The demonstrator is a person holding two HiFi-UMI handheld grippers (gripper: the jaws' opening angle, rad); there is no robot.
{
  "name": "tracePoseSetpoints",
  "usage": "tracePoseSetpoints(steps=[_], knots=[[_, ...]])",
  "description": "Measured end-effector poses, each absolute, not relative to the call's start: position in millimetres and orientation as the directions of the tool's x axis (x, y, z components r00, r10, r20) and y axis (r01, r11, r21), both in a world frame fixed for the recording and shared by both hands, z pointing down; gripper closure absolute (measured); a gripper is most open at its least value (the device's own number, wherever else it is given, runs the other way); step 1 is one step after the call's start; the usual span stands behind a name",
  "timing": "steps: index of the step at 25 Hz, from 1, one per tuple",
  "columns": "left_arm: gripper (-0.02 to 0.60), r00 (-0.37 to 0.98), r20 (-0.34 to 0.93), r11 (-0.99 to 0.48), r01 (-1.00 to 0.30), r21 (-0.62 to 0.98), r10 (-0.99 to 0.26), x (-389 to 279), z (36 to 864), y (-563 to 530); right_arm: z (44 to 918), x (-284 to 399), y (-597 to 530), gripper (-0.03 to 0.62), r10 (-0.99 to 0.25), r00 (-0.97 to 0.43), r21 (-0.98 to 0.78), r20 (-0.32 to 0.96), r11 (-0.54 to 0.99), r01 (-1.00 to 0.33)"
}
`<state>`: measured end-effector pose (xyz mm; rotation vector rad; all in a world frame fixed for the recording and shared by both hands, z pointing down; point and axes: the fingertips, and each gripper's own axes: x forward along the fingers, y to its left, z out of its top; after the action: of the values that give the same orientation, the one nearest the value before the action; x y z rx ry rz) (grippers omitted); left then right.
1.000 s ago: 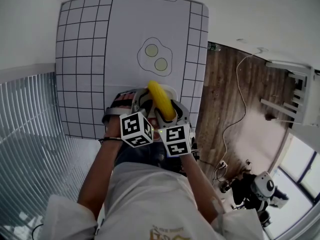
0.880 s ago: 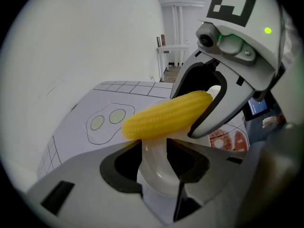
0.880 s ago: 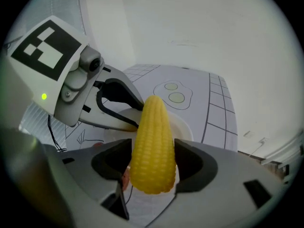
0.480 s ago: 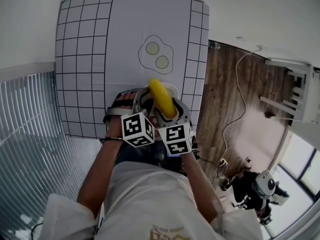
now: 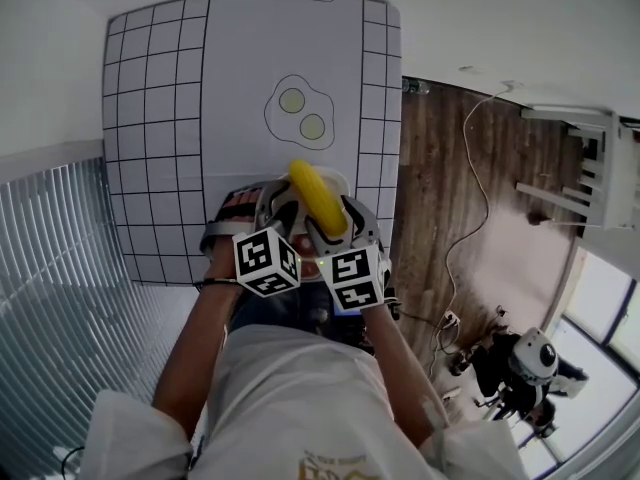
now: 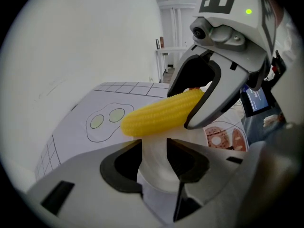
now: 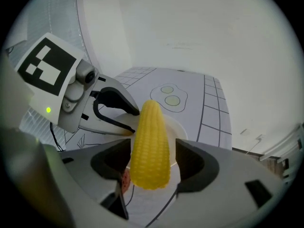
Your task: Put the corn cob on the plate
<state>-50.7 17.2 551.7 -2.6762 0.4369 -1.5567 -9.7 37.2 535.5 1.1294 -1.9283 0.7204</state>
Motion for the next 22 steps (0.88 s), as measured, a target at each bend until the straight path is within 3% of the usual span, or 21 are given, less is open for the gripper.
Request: tracePoseSetpoints(steps=[12,22], knots=[[0.411,0.464,0.847,-0.95,-0.282,-0.134,-0.257,-58,548,13,526,-4,42,0.303,-0.468,-0.323,-0.104,0.823,0.434,-0.895],[0.411,0.492,0.805,-0.895,-0.434,-0.104,-0.332,-68,523,5,497,7,40,0.303,-0.521,-0.394,-0.155,0.758,0.443,-0.883]])
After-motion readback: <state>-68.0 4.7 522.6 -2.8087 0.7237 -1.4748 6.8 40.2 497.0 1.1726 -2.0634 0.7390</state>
